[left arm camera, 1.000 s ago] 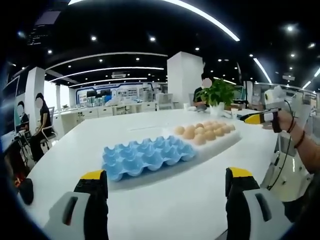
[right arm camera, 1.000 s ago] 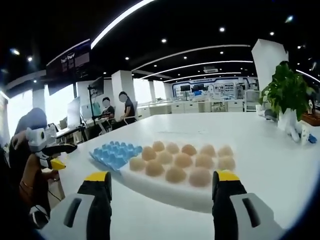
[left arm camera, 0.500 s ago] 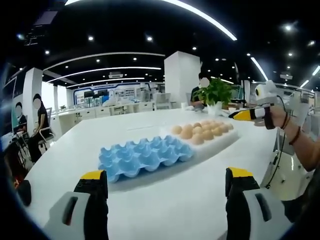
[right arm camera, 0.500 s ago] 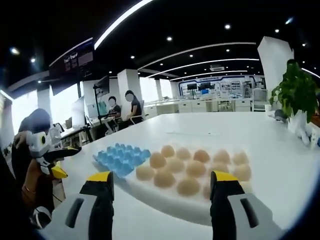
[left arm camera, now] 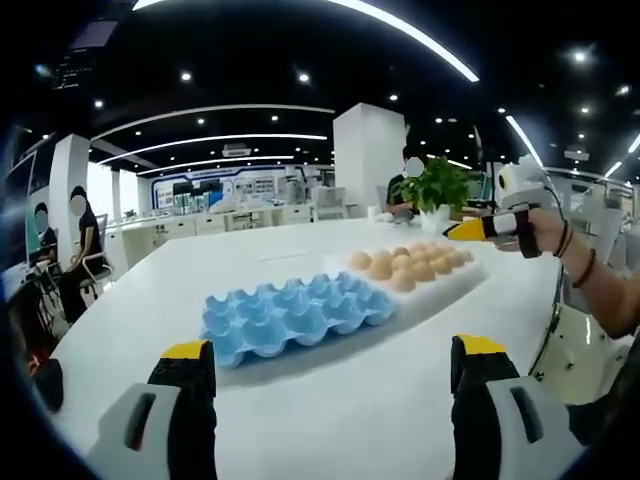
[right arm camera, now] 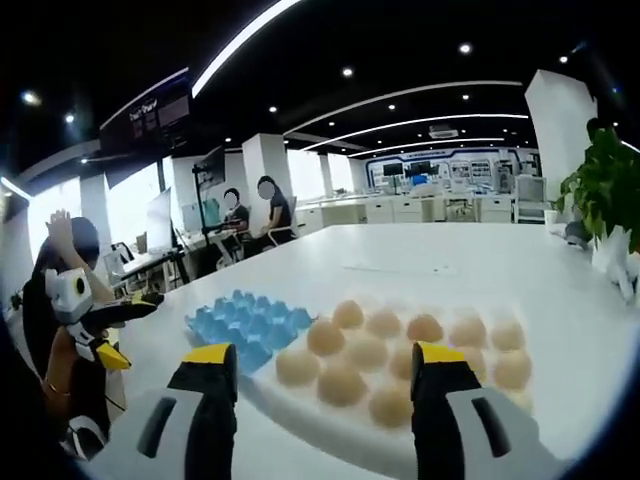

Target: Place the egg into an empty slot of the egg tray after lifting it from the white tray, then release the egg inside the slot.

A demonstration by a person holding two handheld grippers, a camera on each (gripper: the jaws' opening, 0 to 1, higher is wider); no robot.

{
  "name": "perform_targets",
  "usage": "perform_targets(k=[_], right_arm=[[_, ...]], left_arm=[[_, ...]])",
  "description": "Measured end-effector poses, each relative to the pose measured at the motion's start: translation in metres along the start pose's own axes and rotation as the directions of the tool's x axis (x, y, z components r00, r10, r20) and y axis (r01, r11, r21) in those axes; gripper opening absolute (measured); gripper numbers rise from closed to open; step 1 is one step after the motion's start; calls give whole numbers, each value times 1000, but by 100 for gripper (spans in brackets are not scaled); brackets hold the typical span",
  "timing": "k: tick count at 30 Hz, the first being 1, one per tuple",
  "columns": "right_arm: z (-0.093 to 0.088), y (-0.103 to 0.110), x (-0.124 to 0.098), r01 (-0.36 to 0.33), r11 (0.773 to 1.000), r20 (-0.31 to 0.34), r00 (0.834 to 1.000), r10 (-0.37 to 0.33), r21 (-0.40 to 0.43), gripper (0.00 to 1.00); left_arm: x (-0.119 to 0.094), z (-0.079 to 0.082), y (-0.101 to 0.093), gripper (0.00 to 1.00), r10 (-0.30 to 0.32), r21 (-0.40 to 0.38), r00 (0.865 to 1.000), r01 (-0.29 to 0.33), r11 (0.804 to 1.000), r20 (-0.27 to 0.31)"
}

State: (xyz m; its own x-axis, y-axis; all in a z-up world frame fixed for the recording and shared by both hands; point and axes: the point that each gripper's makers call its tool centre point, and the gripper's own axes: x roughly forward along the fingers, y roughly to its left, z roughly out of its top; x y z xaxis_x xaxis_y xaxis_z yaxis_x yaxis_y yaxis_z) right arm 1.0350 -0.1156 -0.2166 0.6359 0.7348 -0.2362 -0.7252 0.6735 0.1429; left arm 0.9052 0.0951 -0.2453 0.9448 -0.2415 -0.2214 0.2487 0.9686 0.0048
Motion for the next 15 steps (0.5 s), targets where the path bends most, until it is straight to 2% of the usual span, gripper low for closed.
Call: perform_targets(k=[15], right_arm=[[9, 8, 40, -20, 1000, -31, 999, 19, -11, 67]], left_arm=[[4, -3, -1, 99, -7, 2, 1000, 7, 1000, -11]])
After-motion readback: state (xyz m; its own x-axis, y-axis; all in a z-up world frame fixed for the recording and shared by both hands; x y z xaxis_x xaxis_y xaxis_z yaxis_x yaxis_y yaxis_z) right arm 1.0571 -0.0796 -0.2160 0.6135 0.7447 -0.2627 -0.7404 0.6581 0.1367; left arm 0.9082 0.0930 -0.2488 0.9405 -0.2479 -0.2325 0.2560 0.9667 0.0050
